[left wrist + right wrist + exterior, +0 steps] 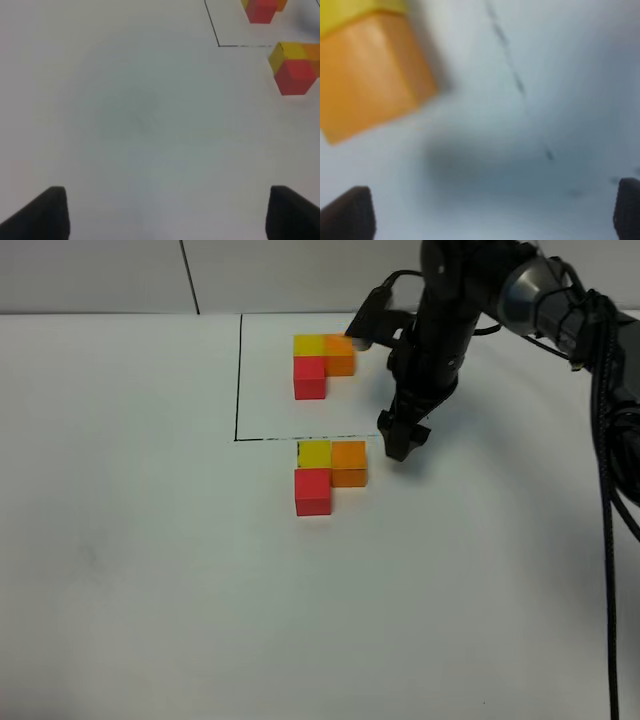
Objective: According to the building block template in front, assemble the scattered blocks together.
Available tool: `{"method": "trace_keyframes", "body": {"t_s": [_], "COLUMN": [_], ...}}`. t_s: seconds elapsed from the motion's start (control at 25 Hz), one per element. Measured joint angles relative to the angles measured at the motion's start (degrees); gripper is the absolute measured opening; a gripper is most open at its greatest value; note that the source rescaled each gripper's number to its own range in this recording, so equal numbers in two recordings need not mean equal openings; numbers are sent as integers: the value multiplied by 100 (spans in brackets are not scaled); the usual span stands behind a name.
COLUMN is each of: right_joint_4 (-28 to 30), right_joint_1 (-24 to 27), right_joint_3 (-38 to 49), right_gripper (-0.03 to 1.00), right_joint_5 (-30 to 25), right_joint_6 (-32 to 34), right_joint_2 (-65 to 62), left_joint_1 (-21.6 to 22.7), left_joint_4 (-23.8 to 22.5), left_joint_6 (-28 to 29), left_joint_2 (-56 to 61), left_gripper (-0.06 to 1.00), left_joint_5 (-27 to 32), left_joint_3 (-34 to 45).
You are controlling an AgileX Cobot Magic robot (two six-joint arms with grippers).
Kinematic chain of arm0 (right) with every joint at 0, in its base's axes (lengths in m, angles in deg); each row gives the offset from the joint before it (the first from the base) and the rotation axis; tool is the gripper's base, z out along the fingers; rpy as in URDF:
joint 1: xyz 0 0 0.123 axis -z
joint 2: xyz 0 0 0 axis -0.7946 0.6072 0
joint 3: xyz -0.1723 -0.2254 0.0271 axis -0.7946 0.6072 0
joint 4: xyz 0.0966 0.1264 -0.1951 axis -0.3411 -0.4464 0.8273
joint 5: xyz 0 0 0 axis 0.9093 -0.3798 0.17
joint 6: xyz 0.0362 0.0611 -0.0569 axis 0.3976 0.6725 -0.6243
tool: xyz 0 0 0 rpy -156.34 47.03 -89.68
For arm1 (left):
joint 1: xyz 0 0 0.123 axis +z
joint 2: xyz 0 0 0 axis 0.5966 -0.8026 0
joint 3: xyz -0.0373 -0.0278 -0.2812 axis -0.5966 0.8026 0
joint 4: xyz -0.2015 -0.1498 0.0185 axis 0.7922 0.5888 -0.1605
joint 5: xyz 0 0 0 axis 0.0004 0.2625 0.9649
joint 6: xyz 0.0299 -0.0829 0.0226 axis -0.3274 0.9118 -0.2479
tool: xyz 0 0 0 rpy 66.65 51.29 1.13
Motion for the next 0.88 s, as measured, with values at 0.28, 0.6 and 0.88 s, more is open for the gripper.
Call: {"method": "trace_keyframes", "body": {"t_s": [0.28, 0.6, 0.88], "right_joint_4": [-528, -972, -971], "right_joint_1": [1319, 2760, 3033], "right_joint_3": [0, 717, 2407], "right_gripper": [95, 94, 94], "right_joint_5": [-11, -4, 823], "right_joint_6": [1164, 2079, 1925], "right_joint_2": [-367, -702, -1743], "left_joint_1": [0, 0, 0], "left_joint_4": [0, 0, 0], "left_joint_6": [0, 0, 0], "left_joint_2": [0, 0, 0], "left_gripper": [73, 73, 73], "left_joint_5": [0, 0, 0], "left_joint_3": [0, 0, 0]}}
